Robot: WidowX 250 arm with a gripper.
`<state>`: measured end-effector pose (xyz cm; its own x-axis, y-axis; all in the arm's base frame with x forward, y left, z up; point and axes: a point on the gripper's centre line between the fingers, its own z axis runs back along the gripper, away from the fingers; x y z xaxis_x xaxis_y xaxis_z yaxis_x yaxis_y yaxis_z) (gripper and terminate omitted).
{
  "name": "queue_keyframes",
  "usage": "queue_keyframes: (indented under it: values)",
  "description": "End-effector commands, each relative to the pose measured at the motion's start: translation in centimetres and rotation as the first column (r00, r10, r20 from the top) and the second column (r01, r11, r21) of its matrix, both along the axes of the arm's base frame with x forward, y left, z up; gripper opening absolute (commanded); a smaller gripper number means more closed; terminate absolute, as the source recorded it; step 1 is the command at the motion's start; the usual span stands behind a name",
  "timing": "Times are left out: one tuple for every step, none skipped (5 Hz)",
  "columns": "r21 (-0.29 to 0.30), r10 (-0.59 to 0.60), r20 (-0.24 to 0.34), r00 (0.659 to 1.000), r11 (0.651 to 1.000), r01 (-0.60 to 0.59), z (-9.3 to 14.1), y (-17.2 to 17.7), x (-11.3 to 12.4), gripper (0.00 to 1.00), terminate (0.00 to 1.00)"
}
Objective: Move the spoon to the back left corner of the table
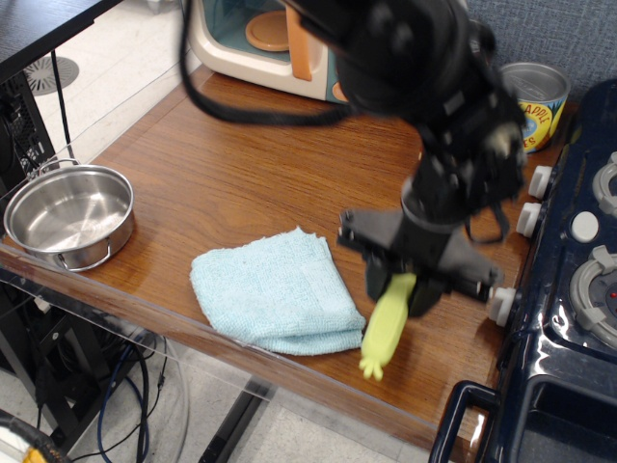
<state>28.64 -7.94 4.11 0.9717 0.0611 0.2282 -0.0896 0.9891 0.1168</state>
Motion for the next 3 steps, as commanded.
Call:
queue_keyframes:
  values:
    - [-0.107,0.288,0.135,0.948,0.955,-0.275,8.0,3.4,2.0,0.00,0.00]
    - [-0.151,0.519,0.134,0.844,0.853,-0.500,9.8,7.5,3.4,0.00,0.00]
    - [-0.188,0.718,0.096,0.689,0.693,-0.696,9.6,11.1,4.6,0.00,0.00]
